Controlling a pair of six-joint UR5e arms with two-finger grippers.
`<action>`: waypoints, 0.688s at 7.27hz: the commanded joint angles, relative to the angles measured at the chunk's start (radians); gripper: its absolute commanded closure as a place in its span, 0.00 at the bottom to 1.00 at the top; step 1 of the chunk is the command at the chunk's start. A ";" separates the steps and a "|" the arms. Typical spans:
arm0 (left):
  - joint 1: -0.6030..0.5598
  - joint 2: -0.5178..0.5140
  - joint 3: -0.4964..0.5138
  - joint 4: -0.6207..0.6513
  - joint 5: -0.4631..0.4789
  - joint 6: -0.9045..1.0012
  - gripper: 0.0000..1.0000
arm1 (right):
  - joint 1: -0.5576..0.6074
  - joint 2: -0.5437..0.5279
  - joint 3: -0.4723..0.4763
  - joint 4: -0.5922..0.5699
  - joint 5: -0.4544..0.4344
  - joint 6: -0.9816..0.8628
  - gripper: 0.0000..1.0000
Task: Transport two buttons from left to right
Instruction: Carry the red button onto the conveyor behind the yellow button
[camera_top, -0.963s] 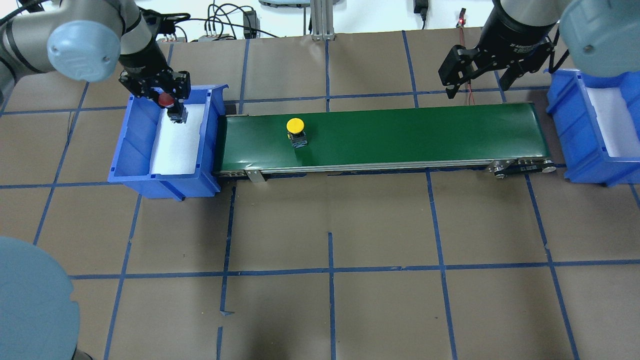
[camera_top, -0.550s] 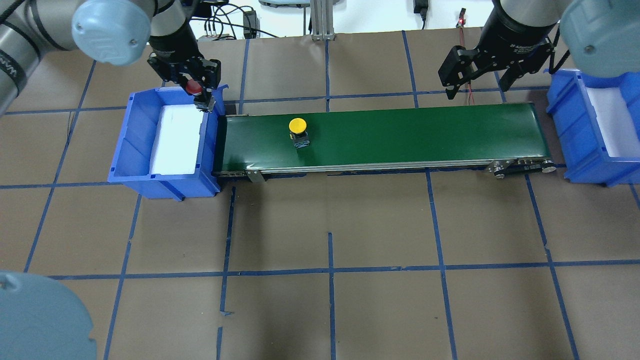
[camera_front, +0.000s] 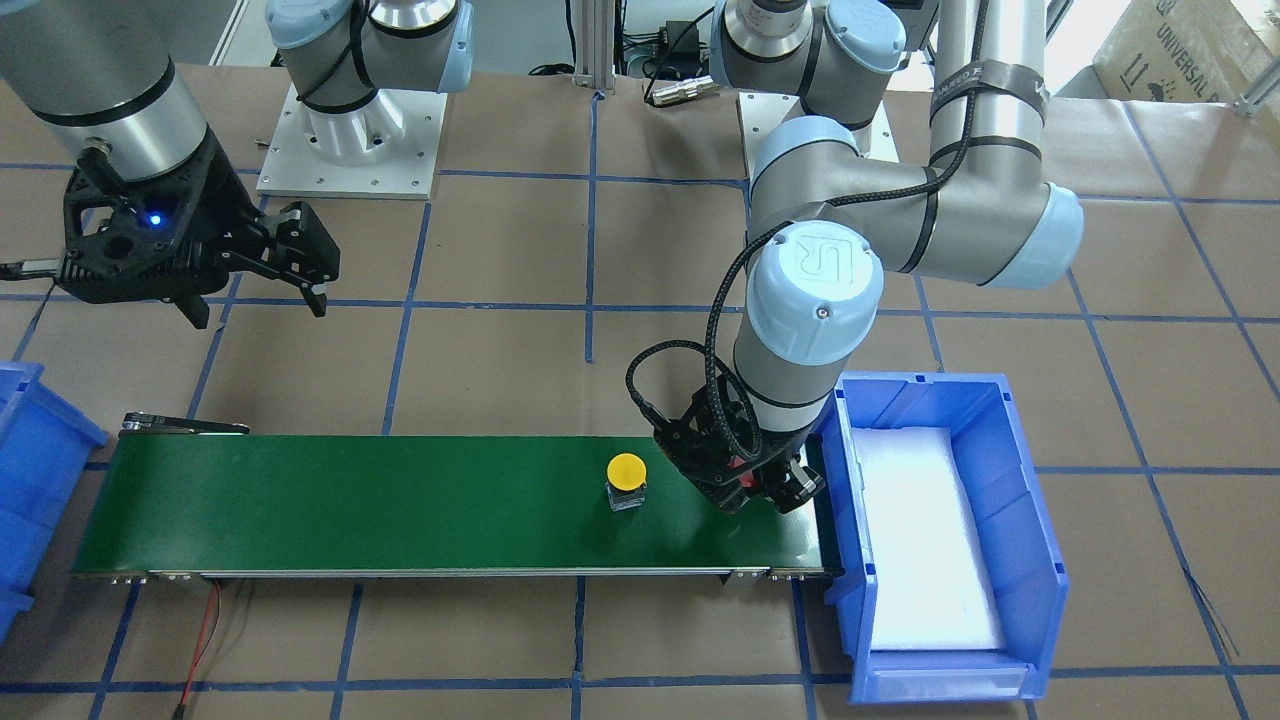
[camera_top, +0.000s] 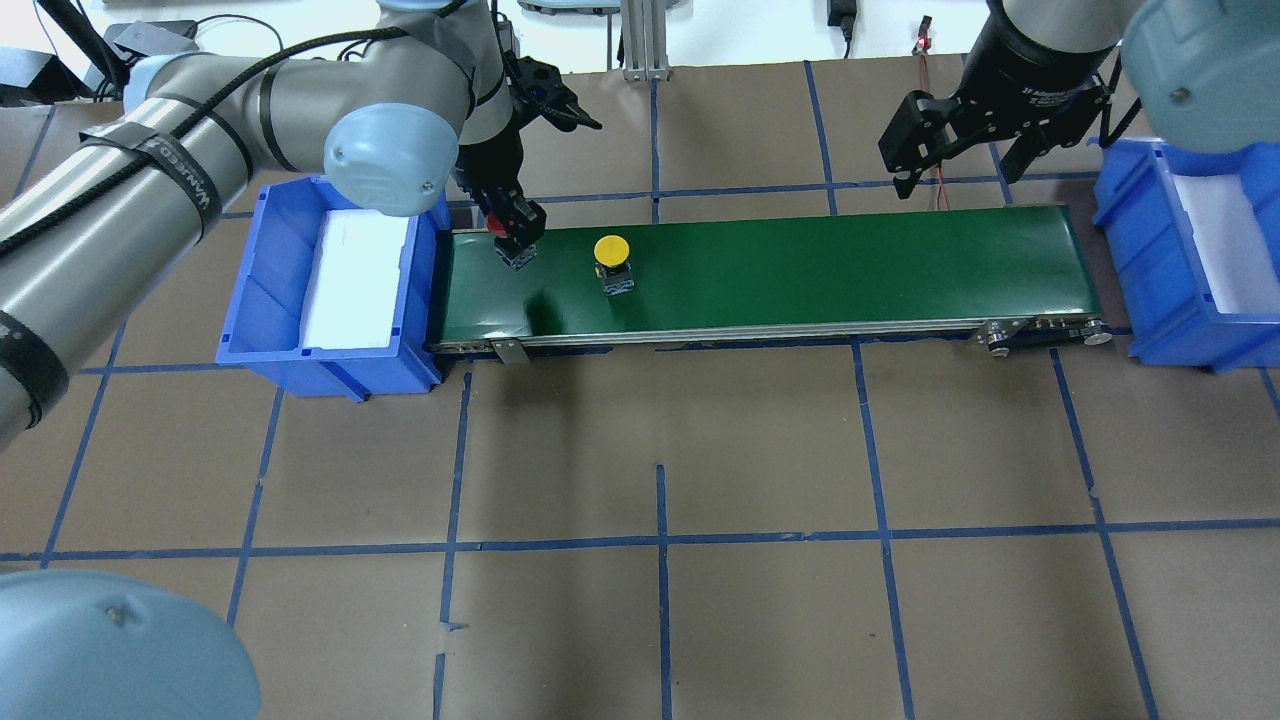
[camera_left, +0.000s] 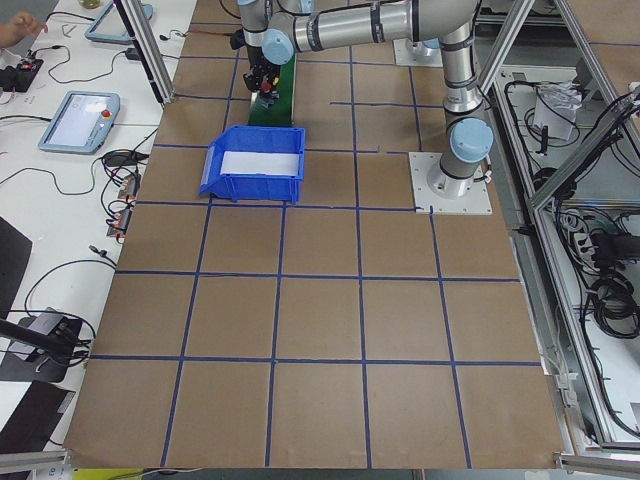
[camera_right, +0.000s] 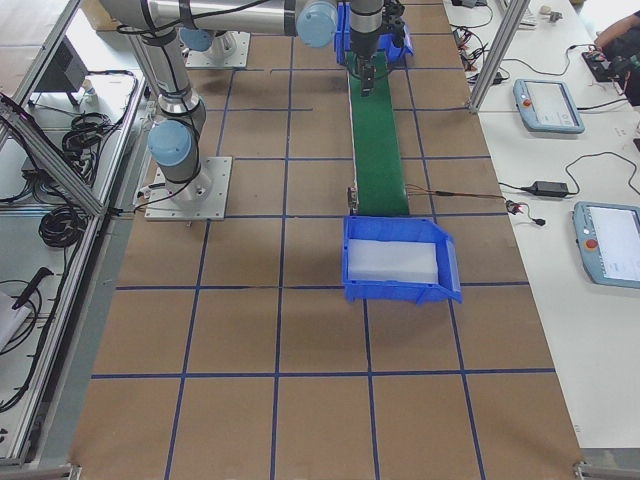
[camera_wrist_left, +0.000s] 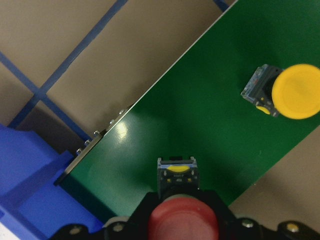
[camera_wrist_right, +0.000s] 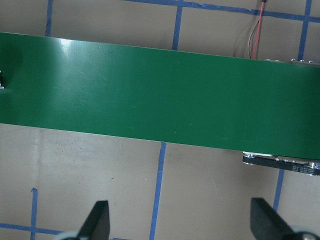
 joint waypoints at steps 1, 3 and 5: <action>0.007 -0.009 -0.044 0.047 0.001 0.186 0.73 | 0.000 -0.002 0.001 0.002 0.001 0.000 0.00; 0.026 -0.012 -0.047 0.052 0.001 0.275 0.73 | -0.001 -0.002 0.001 0.002 -0.003 -0.002 0.00; 0.030 -0.016 -0.059 0.053 0.001 0.298 0.70 | -0.001 -0.004 0.001 0.002 -0.003 -0.002 0.00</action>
